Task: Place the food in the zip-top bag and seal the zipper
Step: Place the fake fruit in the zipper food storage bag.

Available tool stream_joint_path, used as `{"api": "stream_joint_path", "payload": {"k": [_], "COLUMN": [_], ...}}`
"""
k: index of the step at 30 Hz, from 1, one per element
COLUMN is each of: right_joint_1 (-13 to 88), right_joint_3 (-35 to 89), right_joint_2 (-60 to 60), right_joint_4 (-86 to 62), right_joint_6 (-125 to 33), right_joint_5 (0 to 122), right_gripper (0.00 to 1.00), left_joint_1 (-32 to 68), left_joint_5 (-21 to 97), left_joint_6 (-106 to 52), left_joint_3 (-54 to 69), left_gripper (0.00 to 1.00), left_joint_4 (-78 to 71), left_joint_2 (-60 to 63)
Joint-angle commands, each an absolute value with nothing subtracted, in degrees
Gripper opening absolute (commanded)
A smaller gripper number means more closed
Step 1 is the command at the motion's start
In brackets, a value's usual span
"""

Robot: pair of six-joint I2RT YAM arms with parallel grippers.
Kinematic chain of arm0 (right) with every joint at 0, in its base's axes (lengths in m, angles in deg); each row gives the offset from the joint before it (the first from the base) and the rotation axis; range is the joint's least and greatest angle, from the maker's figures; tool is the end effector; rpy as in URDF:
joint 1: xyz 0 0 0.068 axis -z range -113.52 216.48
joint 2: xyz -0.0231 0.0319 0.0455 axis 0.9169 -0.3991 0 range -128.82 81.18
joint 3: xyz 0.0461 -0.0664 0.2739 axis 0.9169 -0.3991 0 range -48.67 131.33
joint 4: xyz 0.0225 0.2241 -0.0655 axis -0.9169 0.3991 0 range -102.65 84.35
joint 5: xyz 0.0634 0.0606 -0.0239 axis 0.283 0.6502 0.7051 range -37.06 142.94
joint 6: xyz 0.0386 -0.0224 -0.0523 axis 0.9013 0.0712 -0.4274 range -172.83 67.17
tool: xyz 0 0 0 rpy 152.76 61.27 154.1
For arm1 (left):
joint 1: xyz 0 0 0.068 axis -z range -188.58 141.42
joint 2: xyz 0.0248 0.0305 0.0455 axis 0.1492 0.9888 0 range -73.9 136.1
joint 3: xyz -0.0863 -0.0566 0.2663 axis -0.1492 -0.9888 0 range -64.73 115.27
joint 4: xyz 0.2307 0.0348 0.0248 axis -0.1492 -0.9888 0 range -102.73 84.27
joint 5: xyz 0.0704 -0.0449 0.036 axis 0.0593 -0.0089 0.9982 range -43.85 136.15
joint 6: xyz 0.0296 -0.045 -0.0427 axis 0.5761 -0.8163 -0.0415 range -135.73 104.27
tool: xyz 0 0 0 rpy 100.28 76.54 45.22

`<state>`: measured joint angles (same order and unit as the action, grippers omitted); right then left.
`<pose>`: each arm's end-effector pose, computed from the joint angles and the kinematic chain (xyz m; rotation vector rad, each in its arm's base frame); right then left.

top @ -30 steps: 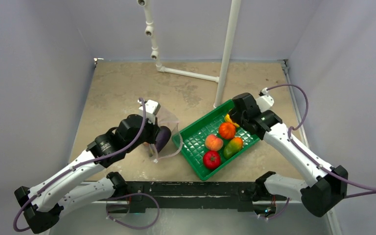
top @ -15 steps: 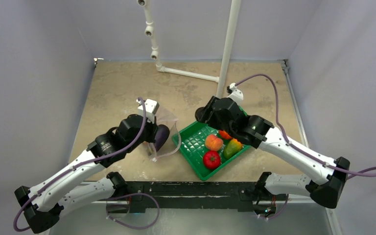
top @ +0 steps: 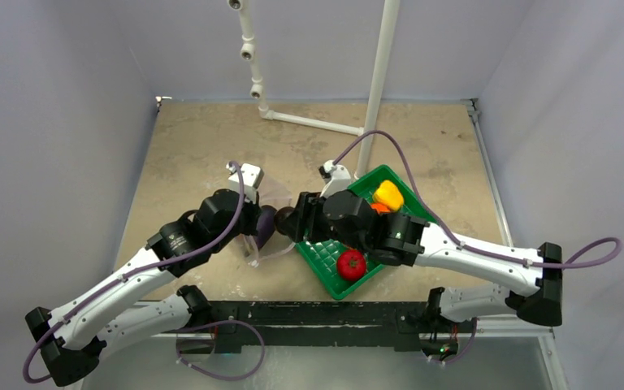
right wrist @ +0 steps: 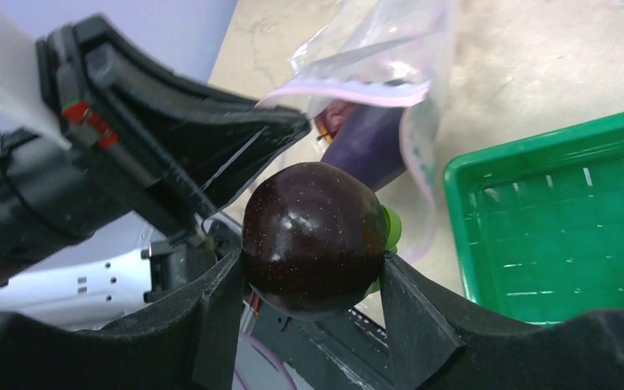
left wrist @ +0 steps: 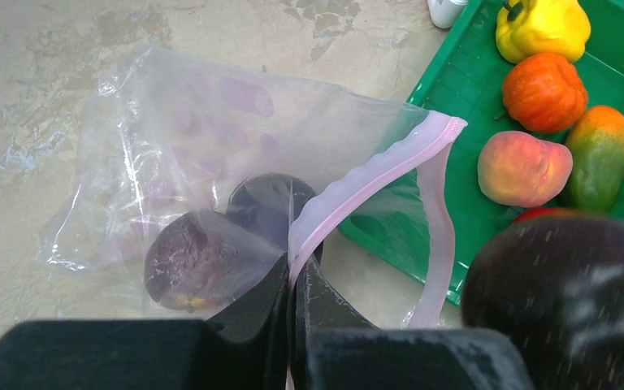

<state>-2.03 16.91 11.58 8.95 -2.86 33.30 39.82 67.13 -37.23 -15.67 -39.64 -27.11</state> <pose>0.1115 0.2323 0.3634 -0.1134 2.1265 0.9577 0.1151 -0.0997 0.3180 0.2761 2.0838 -0.3516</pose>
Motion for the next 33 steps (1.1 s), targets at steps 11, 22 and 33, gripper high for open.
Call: {"api": "stream_joint_path", "payload": {"k": [11,22,33], "right_joint_1": [-4.9,-5.0,-5.0], "right_joint_3": [19.1,23.3,24.5], "right_joint_2": [1.1,-7.5,-4.7], "right_joint_4": [-0.8,3.0,5.2], "right_joint_6": [-4.8,-1.0,0.7], "right_joint_5": [32.4,29.2,27.7], "right_gripper": [0.00,0.45,0.87], "left_joint_1": [39.8,39.8,39.8], "left_joint_5": [67.2,67.1,67.1], "left_joint_6": [-37.7,-37.6,-37.6], "left_joint_3": [-15.1,-15.0,-15.1], "left_gripper": [0.00,0.00,0.00], "left_joint_4": [-37.2,-37.2,-37.3], "left_joint_2": [-28.0,-28.3,-28.4]}}
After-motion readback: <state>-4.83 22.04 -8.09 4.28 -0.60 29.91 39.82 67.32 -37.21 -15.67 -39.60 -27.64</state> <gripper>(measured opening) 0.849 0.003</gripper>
